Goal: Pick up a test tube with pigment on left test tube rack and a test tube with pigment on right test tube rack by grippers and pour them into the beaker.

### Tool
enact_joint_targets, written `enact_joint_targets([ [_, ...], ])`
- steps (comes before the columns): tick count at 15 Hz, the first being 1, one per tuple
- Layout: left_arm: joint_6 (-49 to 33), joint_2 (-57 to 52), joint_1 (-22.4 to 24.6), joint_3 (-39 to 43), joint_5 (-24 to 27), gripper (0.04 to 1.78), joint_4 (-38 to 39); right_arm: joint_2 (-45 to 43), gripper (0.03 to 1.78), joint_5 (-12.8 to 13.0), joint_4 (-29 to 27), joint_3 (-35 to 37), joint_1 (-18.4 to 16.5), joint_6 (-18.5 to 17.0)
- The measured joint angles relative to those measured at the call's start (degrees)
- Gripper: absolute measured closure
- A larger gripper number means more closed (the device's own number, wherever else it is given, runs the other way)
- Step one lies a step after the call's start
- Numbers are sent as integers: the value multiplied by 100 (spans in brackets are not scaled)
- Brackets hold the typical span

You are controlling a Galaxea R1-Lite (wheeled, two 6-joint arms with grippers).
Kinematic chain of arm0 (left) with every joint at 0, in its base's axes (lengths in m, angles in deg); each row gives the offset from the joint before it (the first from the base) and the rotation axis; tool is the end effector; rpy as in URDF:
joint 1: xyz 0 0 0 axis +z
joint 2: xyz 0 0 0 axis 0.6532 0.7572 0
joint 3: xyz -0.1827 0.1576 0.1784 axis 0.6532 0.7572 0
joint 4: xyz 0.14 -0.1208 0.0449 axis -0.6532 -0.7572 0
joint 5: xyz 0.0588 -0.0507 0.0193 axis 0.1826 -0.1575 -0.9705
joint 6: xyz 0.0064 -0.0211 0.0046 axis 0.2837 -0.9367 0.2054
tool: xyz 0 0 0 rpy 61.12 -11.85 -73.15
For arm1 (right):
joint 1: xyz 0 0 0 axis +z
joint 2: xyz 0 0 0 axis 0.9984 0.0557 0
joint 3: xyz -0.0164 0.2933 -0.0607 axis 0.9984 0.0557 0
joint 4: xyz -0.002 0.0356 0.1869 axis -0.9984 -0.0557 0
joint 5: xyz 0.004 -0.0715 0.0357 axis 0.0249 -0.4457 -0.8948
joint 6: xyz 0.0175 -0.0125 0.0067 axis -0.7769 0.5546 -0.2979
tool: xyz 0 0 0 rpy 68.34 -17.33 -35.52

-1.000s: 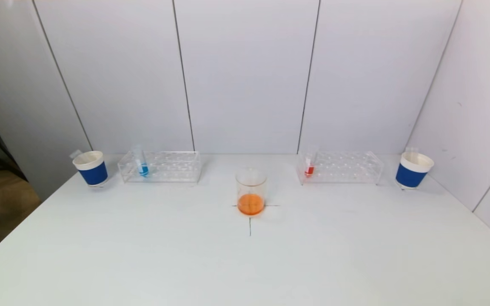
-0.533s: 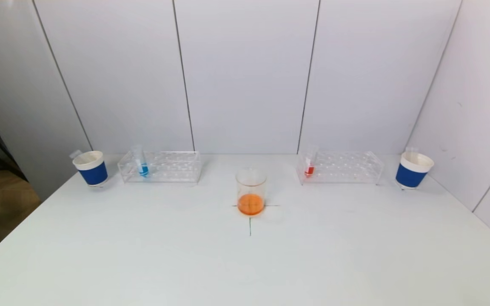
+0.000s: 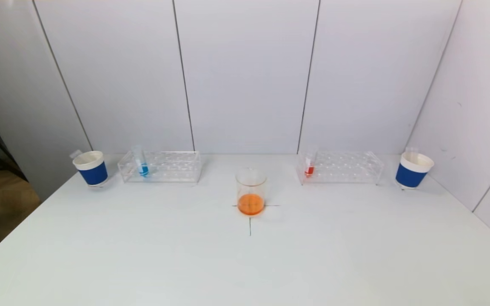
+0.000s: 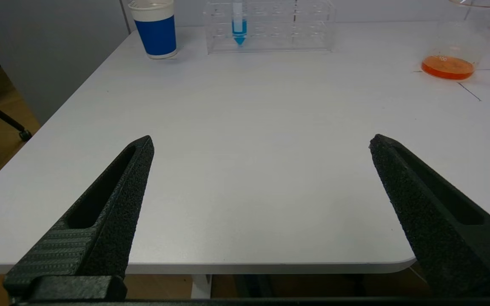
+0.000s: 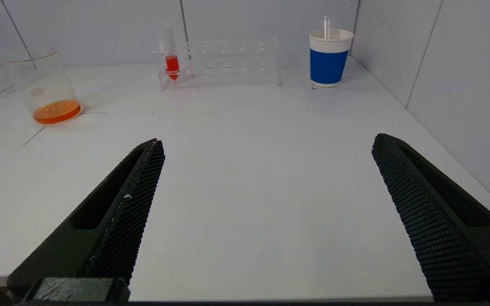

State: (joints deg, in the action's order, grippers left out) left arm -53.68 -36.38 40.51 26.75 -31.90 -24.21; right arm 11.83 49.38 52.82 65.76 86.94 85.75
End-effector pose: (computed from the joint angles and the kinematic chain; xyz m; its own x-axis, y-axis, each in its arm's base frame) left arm -0.0228 0.0002 0.0746 0.9999 0.0005 -0.0109 -0.0005 1.0000 0.0005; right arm -0.0226 -0.0006 0.0789 0.9994 -0.0193 0.0304 0.0176 0.9985 0.0525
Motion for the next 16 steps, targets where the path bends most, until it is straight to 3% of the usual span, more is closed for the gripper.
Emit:
enact_joint_targets([
  [16,-2,0,0,0,4,5,1,-16,4,0,-9,0,2,-13],
])
